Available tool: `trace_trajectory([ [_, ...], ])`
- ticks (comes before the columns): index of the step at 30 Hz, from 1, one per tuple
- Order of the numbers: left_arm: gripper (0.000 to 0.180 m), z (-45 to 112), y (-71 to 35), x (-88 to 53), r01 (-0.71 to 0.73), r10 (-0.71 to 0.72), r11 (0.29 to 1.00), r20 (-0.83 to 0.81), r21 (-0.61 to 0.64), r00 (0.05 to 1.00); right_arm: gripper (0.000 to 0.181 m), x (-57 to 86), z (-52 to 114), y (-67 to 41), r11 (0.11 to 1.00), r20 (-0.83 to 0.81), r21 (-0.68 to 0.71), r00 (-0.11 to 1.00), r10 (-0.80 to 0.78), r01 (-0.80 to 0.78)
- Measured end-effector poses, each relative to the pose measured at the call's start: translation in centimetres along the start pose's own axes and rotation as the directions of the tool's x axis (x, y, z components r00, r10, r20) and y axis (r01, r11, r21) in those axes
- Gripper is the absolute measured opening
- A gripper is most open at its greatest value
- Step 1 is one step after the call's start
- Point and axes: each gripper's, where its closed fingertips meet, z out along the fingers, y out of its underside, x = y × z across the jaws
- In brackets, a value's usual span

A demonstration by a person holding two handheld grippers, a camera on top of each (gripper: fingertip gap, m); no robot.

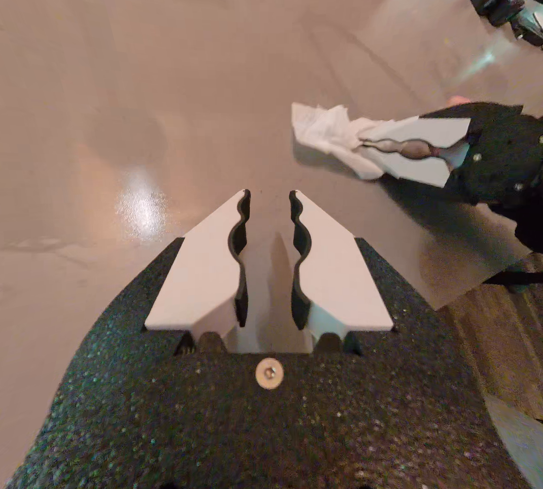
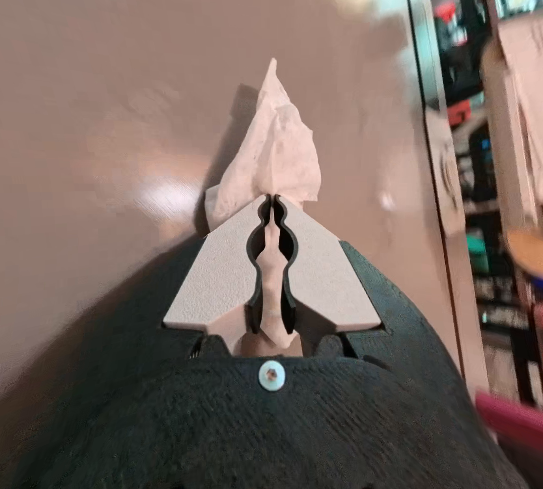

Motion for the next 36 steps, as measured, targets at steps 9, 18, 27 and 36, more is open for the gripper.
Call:
trace_trajectory([
  [9, 0.018, -4.8, 0.8, -7.4, -0.004, -0.02, 0.995, 0.239, 0.098, 0.971, 0.0, 1.0, 8.9, -8.7, 1.0, 0.054, 0.02, 0.998, 0.014, -0.015],
  [18, 0.009, -13.9, 3.7, -17.1, 0.123, -0.239, 0.955, 0.459, 0.268, 0.856, 0.0, -4.9, 11.8, -19.4, 0.948, 0.146, 0.23, 0.955, -0.257, 0.22],
  [27, 0.0, -13.6, 3.4, -15.7, 0.132, -0.213, 0.945, 0.26, 0.299, 0.942, 0.0, -8.7, 11.1, -23.1, 0.96, 0.309, 0.265, 0.935, -0.176, 0.093],
  [36, 0.0, -6.3, 1.8, -15.5, -0.302, 0.314, 0.946, 0.55, -0.115, 0.774, 0.031, -4.3, 7.7, -20.7, 0.909, 0.397, 0.071, 0.848, 0.351, -0.41],
])
